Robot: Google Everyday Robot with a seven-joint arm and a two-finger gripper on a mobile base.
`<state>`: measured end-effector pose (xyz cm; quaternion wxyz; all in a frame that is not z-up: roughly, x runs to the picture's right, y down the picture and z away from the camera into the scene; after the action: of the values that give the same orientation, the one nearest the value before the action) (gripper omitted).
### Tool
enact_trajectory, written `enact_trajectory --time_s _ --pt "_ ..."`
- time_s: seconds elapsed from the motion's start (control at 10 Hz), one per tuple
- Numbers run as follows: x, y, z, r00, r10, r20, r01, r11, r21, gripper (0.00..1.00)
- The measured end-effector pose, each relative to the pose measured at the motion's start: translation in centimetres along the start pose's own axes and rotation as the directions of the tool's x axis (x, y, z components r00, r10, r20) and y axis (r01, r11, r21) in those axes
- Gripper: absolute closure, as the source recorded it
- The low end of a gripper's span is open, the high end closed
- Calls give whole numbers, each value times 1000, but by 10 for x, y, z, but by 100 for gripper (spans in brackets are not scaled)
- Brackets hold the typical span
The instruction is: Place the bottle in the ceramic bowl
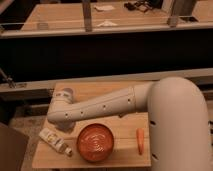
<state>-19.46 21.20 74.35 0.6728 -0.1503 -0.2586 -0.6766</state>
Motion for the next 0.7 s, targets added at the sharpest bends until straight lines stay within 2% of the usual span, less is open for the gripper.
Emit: enact_trajectory --time_s 0.1,0.5,0.7 --pt "-4 4 0 1000 -10 2 10 1000 -4 41" --pt "-9 -6 2 998 -60 -2 60 998 -14 33" --pt "-9 -8 3 993 -121 0 120 992 -23 28"
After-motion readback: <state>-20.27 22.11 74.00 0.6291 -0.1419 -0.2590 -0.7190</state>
